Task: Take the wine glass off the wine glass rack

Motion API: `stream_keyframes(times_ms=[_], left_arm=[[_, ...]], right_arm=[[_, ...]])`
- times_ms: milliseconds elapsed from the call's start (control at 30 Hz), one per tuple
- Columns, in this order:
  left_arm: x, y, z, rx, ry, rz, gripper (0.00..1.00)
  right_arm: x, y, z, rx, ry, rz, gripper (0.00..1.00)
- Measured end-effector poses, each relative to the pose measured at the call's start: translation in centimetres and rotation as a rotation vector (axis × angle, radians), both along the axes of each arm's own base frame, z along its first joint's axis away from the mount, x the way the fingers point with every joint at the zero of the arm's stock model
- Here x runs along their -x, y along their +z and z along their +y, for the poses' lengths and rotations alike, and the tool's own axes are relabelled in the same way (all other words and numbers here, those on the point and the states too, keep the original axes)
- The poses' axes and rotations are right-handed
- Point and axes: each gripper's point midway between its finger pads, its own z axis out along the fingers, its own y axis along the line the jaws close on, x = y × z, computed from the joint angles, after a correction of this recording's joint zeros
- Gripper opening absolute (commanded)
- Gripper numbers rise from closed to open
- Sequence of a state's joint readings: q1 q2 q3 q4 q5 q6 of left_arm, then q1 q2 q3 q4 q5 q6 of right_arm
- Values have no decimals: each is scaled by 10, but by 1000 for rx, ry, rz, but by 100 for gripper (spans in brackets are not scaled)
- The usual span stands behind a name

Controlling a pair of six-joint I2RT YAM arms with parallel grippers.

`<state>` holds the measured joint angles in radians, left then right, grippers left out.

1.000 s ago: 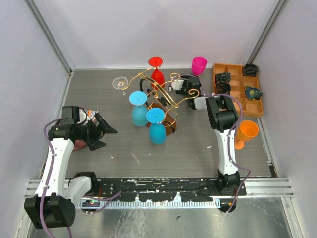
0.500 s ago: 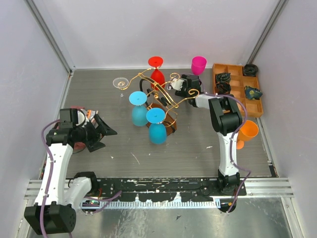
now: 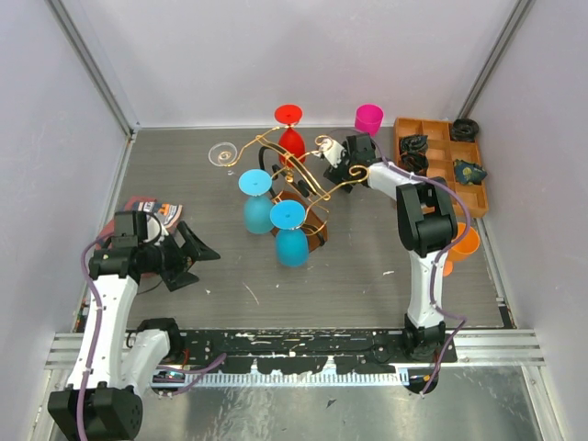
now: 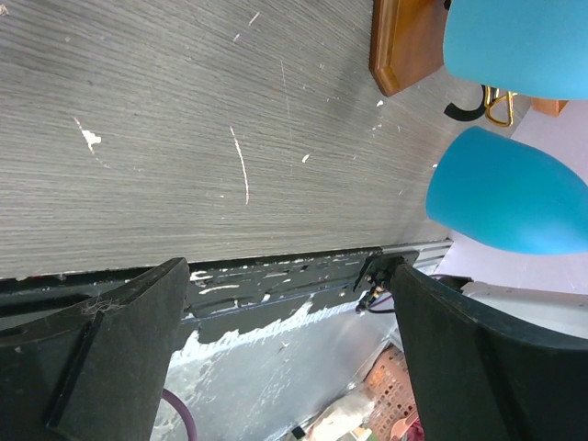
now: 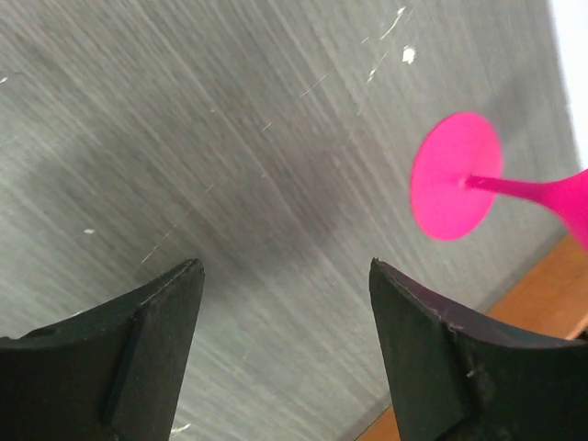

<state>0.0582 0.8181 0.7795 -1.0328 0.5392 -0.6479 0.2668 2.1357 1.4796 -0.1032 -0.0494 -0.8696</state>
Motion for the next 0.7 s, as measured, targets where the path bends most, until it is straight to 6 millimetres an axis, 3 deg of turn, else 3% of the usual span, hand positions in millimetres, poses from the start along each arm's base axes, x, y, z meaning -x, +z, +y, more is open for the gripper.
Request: stream_keyframes(times_ms=[400,700], left_arm=[[1,1,-2,10,-2,-3,98],[0,1,-2,12,1,2,98]], right_arm=[[38,-13,-1,-178,-122,354,78],[56,-13,-27,-377,-204,526,79]])
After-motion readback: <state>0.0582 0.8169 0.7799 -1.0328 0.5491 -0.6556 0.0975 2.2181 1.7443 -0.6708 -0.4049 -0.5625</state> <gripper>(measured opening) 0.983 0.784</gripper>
